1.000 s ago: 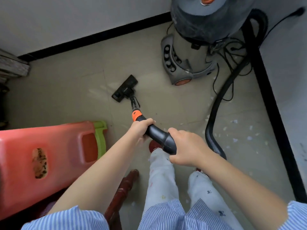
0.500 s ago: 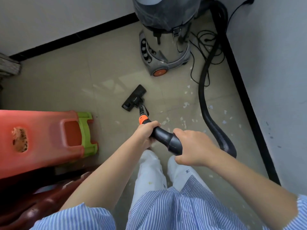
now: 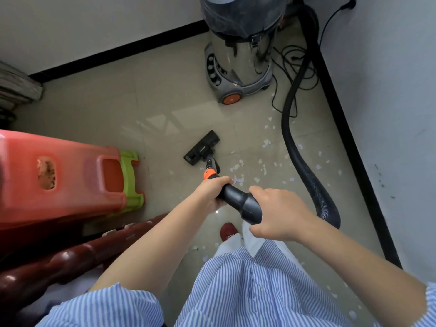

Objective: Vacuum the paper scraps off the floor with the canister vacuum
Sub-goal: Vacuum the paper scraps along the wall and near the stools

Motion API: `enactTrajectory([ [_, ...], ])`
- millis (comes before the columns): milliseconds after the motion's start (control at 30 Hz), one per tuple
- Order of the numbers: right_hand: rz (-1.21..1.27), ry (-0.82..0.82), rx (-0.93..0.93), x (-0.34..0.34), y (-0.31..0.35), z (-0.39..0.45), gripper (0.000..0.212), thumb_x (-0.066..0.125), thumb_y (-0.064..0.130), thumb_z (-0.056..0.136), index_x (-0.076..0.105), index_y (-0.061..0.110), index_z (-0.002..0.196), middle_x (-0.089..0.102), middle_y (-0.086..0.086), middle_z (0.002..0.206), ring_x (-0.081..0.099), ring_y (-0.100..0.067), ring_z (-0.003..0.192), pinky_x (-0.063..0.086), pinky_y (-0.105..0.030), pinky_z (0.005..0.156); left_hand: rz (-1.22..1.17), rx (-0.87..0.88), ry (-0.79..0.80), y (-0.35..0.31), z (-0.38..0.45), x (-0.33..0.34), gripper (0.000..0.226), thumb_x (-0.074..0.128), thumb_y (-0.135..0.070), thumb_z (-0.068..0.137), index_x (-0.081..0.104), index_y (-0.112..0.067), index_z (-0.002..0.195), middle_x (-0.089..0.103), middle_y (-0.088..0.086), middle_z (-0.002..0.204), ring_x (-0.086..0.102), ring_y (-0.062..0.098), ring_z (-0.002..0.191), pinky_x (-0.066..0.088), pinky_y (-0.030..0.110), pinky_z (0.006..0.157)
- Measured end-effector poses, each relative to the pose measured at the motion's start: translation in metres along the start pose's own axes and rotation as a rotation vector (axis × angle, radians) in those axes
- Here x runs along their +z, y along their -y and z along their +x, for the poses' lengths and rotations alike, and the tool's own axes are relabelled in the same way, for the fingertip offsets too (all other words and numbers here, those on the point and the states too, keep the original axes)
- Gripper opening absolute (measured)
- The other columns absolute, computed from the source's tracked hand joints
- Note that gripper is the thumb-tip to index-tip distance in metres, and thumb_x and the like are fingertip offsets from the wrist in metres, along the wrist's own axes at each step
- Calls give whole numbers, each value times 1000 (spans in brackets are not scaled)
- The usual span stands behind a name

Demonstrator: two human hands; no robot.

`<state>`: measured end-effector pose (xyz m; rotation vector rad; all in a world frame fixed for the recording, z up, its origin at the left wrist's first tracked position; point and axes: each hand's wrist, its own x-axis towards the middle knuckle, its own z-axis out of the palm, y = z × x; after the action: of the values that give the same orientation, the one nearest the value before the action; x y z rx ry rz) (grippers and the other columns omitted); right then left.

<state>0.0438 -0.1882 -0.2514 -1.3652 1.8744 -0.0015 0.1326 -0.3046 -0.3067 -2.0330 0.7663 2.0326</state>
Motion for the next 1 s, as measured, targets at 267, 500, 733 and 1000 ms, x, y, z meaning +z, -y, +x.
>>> enactTrajectory([
  [267, -23, 10, 53, 38, 28, -33, 38, 62, 38, 74, 39, 20, 97, 51, 2, 86, 49, -21, 73, 28, -20, 48, -8, 2, 47, 45, -15, -25, 17, 56, -3, 89, 42, -8, 81, 47, 7, 75, 50, 16, 62, 47, 25, 58],
  [500, -46, 12, 61, 58, 37, -60, 37, 64, 36, 73, 37, 19, 93, 49, 2, 81, 49, -23, 71, 28, -23, 47, -48, 7, 44, 80, -27, -31, 25, 55, -1, 89, 37, -12, 75, 46, 7, 75, 49, 17, 63, 47, 26, 63],
  [733, -80, 10, 13, 74, 7, -97, 37, 63, 36, 74, 36, 21, 94, 47, 4, 82, 48, -21, 73, 28, -23, 48, -92, -10, 18, 123, -41, -3, 26, 56, -3, 88, 34, -9, 75, 46, 9, 76, 50, 19, 64, 49, 31, 66],
  [1000, -98, -18, -76, 85, -73, -156, 36, 62, 35, 75, 34, 20, 93, 47, 2, 84, 44, -21, 72, 28, -27, 50, -216, 74, 0, 182, -53, 76, 16, 56, -1, 88, 41, -6, 92, 48, 9, 76, 50, 18, 64, 46, 27, 58],
])
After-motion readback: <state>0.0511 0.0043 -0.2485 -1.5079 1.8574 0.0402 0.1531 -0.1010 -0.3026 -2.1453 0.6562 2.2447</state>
